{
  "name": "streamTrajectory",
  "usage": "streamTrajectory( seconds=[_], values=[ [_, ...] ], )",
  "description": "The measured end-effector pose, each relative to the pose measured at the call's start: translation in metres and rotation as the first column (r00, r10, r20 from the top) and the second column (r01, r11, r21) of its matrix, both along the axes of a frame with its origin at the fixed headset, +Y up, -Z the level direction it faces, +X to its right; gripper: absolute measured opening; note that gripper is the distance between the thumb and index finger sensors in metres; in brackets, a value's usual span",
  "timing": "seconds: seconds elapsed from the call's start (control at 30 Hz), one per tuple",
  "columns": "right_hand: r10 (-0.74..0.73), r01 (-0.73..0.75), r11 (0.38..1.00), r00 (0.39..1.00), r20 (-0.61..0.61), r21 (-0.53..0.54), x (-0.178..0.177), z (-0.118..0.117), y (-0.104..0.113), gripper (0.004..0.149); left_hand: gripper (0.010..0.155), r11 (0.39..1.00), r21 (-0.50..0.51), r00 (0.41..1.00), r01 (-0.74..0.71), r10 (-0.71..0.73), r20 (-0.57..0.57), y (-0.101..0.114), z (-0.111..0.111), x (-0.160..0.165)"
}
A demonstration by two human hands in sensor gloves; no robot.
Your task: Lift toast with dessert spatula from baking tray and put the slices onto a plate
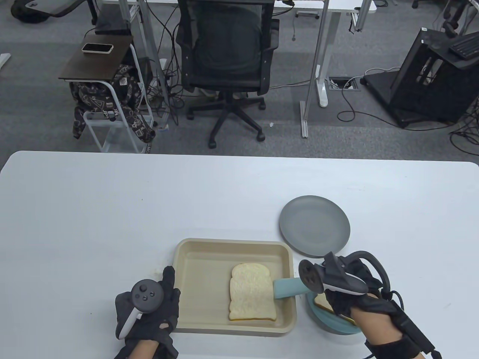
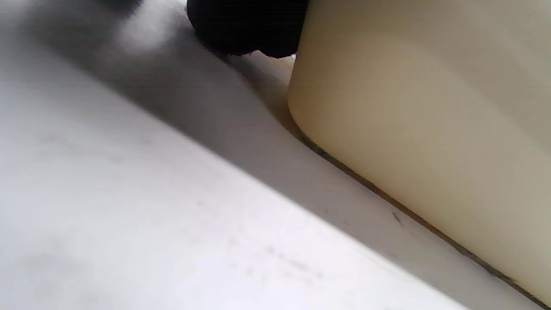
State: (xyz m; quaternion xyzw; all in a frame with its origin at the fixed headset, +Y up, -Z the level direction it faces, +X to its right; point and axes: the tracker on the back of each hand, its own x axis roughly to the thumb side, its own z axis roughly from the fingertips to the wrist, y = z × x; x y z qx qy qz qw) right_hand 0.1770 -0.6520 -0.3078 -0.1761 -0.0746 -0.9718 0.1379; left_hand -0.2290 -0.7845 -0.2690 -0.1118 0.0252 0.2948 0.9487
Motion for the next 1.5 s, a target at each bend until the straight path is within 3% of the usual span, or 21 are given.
streamTrajectory(
  seconds=[0.4,0.8,1.5],
  values=[
    [-0.213,0.213,0.977,0.977,0.007,0.008,-0.021,0.000,-0.036,0.048,0.064,1.000,-0.001,1.000,0.000,0.000,0.001,0.000,0.000,0.001],
    [-0.274,0.276,0.961,0.960,-0.054,0.032,-0.078,0.004,-0.050,0.049,0.064,1.000,-0.002,1.000,0.000,0.000,0.001,0.000,0.000,0.001],
    [-0.333,0.337,0.940,0.940,-0.080,0.046,-0.144,0.009,-0.066,0.049,0.064,1.000,-0.006,1.000,-0.005,0.005,0.000,0.000,0.000,0.001]
  ],
)
